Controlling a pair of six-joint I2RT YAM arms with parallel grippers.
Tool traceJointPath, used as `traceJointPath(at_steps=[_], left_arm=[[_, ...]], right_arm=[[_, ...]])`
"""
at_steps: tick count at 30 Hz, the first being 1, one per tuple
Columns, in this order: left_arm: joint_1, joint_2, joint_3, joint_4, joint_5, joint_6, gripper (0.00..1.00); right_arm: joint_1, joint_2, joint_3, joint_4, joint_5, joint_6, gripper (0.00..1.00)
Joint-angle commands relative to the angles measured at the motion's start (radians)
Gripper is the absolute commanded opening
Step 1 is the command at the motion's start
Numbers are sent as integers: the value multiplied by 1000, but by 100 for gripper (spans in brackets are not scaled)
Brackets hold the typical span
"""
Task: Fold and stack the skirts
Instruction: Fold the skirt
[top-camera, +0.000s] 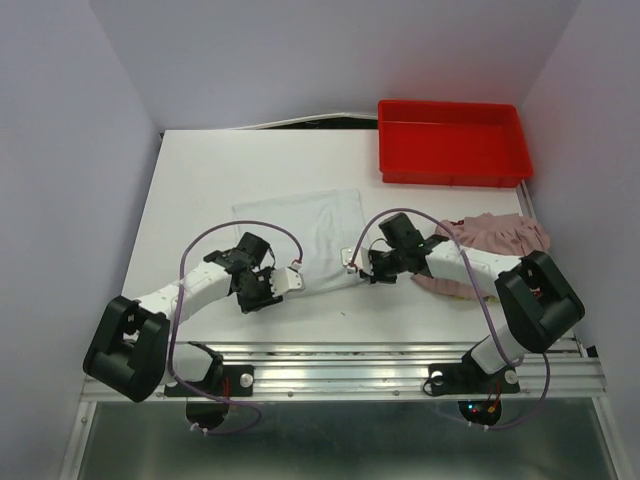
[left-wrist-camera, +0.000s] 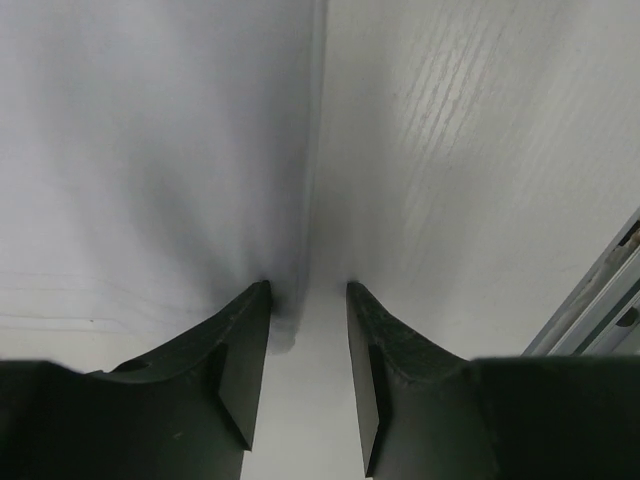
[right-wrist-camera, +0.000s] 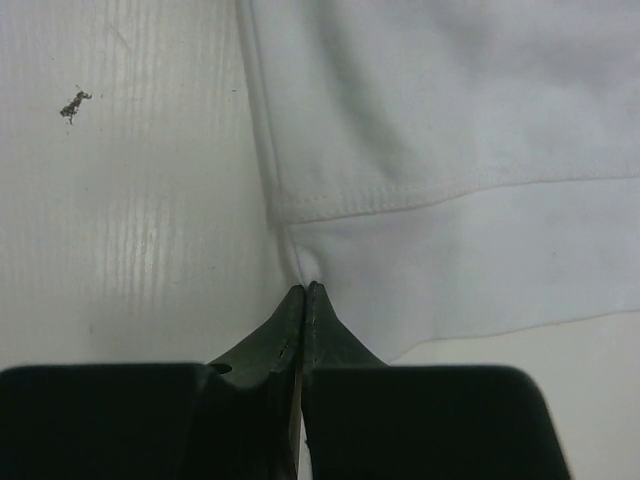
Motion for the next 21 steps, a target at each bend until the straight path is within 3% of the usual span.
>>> traceJointPath(at_steps=[1,5,9,21], left_arm=[[-5,22,-31,48,-48,28,44],[-5,59,-59,65,-86,43,20],[-5,-5,-42,11,-37,55,2],[-5,-145,199,-213,118,-7,0]], right_arm=[[6,-38,33,-91,-30,18,1],[6,-43,26,-107,-25,17,1],[6,-49,35,-125,-10,24,1],[6,-185,127,-329,-39,40,1]])
